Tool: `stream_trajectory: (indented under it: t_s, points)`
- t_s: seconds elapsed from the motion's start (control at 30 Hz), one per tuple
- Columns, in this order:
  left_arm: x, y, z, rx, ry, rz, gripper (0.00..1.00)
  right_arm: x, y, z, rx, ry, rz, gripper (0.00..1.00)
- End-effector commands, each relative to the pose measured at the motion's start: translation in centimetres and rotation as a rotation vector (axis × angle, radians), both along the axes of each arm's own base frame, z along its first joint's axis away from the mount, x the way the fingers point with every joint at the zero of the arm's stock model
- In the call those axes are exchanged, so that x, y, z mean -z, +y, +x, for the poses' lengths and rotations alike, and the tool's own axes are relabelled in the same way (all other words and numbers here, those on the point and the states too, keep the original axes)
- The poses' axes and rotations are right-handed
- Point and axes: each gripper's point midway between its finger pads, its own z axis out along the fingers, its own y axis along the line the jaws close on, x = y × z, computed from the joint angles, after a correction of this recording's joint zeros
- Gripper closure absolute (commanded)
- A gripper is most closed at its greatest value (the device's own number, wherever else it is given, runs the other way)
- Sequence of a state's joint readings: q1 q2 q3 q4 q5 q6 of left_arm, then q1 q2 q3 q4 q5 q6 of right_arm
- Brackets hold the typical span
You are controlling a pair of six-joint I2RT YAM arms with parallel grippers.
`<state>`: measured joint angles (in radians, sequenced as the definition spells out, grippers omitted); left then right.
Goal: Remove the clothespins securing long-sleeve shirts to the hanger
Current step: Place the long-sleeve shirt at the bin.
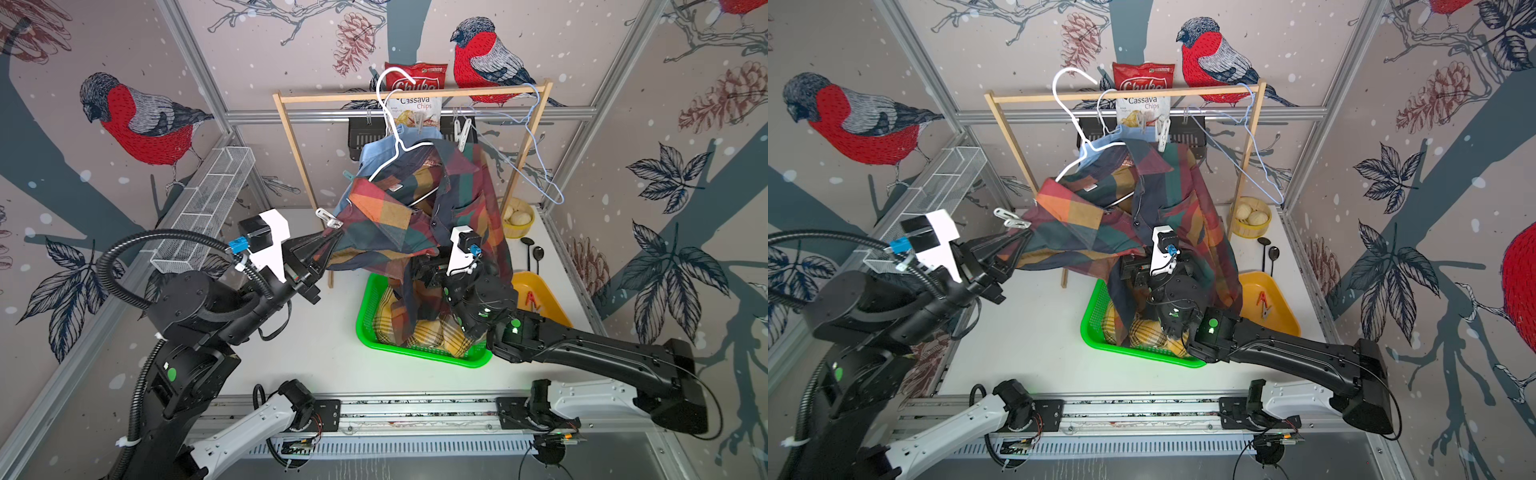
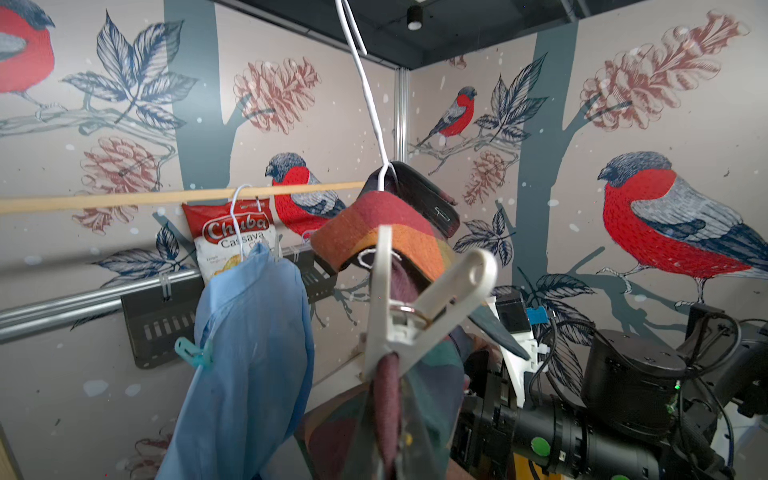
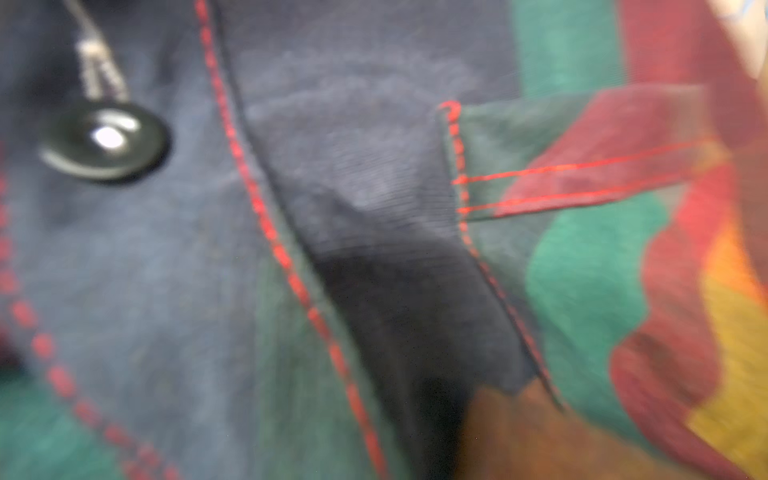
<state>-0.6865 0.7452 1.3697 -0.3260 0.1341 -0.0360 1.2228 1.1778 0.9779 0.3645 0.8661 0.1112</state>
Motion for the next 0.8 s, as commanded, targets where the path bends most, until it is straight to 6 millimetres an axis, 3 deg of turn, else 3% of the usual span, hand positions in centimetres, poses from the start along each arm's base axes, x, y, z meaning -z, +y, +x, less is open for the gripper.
stream_trajectory:
  t_s: [0.0, 0.23, 0.4, 0.5, 0.6, 0.63, 0.77]
  points:
    - [0.5, -0.1, 1.0, -0.031, 0.001, -0.021, 1.00, 3.3, -1.0, 1.0, 0.028, 0.090, 0.062, 0.00]
    - [5.4, -0.6, 3.4, -0.101, 0.056, 0.058, 1.00, 12.4, -1.1, 2.2, -0.019, 0.271, 0.072, 0.00]
    - [9.1, -0.6, 4.7, -0.149, 0.103, 0.115, 1.00, 17.1, 1.1, 1.1, -0.139, 0.410, -0.007, 0.00]
    - [10.9, -0.7, 5.4, -0.169, 0.131, 0.128, 1.00, 18.8, 3.0, -1.2, -0.280, 0.478, -0.070, 0.00]
    - [11.6, -0.5, 5.9, -0.201, 0.141, 0.124, 1.00, 18.9, 3.6, -3.9, -0.413, 0.542, -0.100, 0.00]
    - [12.7, -0.5, 6.3, -0.212, 0.157, 0.135, 1.00, 18.6, 3.5, -4.6, -0.436, 0.549, -0.107, 0.00]
    - [13.8, -1.0, 7.2, -0.221, 0.161, 0.138, 1.00, 15.2, 1.2, -6.5, -0.490, 0.534, -0.077, 0.00]
